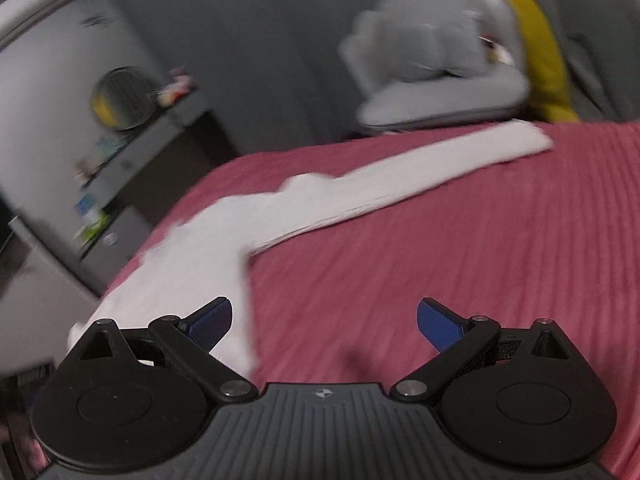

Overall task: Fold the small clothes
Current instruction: 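Reach the right tool to a sweater sleeve cuff and close on it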

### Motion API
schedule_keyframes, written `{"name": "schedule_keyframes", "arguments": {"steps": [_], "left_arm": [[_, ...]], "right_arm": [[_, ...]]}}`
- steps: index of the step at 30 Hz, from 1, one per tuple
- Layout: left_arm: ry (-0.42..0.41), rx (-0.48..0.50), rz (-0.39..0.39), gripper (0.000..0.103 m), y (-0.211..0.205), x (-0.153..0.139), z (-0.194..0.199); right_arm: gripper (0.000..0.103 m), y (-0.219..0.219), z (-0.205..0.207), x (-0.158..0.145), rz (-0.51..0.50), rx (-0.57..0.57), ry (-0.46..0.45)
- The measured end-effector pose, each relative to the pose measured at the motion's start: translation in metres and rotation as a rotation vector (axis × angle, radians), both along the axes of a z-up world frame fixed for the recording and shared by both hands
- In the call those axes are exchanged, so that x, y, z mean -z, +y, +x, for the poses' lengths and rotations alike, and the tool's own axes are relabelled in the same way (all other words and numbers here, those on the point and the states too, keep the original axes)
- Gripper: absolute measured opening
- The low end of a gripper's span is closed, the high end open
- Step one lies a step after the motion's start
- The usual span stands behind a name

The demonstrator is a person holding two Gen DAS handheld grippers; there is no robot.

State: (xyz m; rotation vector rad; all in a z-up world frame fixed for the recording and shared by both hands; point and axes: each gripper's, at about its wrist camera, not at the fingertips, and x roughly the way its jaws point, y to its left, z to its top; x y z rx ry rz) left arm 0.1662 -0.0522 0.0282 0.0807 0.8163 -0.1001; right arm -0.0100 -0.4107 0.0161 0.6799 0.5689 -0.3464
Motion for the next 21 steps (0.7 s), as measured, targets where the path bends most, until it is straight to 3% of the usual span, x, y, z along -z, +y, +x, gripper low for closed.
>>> {"name": "schedule_keyframes", "arguments": {"steps": [4, 8, 12, 16, 20, 21], "left_arm": [[0.025, -0.040, -0.006, 0.103, 0.008, 0.021, 0.019], [0.056, -0.051, 0.024, 0.103, 0.016, 0.042, 0.030], [0.053, -0.002, 0.035, 0.103, 0.017, 0.051, 0.030], [0.063, 0.045, 0.049, 0.103, 0.015, 0.055, 0.031], [0.082, 0.064, 0.018, 0.103, 0.021, 0.056, 0.032], [0.084, 0.066, 0.008, 0.103, 0.023, 0.056, 0.033]], "right_arm": [[0.099, -0.052, 0.013, 0.012, -0.004, 0.118, 0.040], [0.099, -0.105, 0.027, 0.029, 0.125, 0.215, -0.037], [0.095, -0.145, 0.038, 0.052, 0.220, 0.331, -0.065], [0.073, -0.173, 0.041, 0.071, 0.293, 0.408, -0.089], [0.049, -0.198, 0.037, 0.091, 0.367, 0.509, -0.123], [0.047, -0.203, 0.037, 0.095, 0.387, 0.534, -0.130]]}}
